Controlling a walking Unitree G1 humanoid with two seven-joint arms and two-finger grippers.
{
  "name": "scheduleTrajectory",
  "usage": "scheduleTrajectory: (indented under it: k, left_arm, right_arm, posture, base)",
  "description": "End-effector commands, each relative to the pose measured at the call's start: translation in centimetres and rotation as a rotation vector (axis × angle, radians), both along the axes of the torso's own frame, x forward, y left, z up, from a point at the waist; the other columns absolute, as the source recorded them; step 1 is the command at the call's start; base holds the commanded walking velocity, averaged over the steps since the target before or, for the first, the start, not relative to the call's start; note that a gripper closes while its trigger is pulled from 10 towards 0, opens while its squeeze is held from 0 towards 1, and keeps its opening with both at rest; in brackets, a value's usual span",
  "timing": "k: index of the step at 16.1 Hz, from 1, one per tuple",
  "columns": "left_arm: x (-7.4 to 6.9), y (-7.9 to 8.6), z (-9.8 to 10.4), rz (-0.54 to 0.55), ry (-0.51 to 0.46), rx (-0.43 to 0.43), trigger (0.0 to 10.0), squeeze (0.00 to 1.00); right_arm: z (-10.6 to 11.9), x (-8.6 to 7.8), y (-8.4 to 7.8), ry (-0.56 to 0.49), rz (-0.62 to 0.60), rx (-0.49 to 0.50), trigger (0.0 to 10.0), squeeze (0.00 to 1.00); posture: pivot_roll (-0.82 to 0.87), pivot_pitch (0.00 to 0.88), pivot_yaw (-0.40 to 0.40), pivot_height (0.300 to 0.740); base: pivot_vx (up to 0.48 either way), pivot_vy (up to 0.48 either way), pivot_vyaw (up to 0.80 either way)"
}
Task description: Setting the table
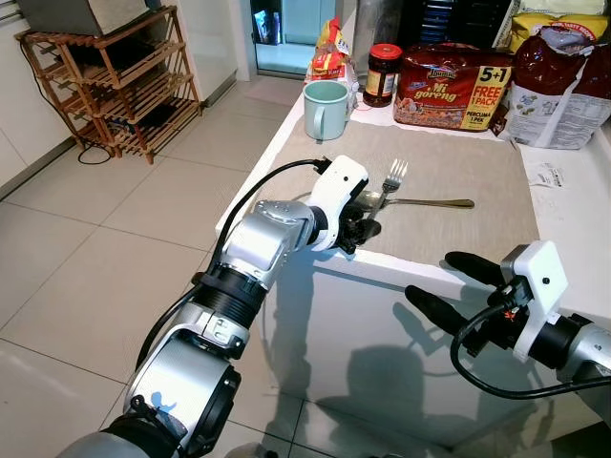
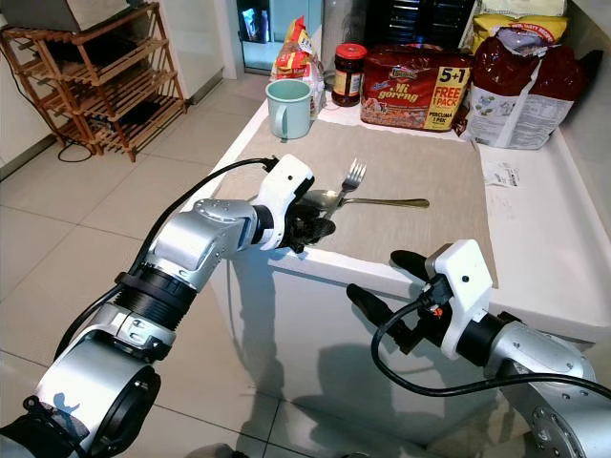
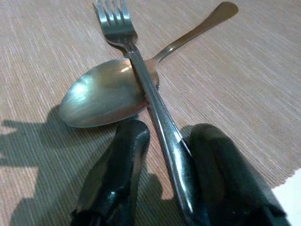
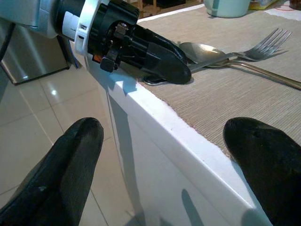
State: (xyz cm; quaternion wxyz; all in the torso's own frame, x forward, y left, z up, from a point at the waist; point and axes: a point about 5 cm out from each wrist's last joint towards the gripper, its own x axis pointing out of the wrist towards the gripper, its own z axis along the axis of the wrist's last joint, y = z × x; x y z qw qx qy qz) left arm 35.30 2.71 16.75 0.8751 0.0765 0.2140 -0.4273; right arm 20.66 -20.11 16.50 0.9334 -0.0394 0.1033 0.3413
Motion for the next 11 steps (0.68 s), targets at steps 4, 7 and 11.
scheduleTrajectory:
  k: [4,7,11]
  left_arm:
    - [0.0,0.3,-0.7,0.021,0.026,0.049,0.0,0.0]
    - [0.2,0.4,-0.6,0.033,0.014,0.05,0.0,0.0]
    - [0.7,0.6,0.3,0.062,-0.053,0.045,0.0,0.0]
  right_arm:
    - [0.1,0.2,0.0,-0.013,0.006,-0.009,10.0,0.0]
    - [0.2,0.2,0.0,-0.014,0.005,-0.009,10.0,0.0]
    - [0.2,0.4,0.0,-0.024,-0.003,-0.009,10.0,0.0]
  posture:
    - [-0.09,0.0,0.033,0.74]
    - [-0.09,0.0,0.033,0.74]
    - [-0.09,0.0,0.031,0.74]
  base:
    - [0.0,0.0,0.0]
    - [0.0,0.0,0.0]
    - [0.0,0.0,0.0]
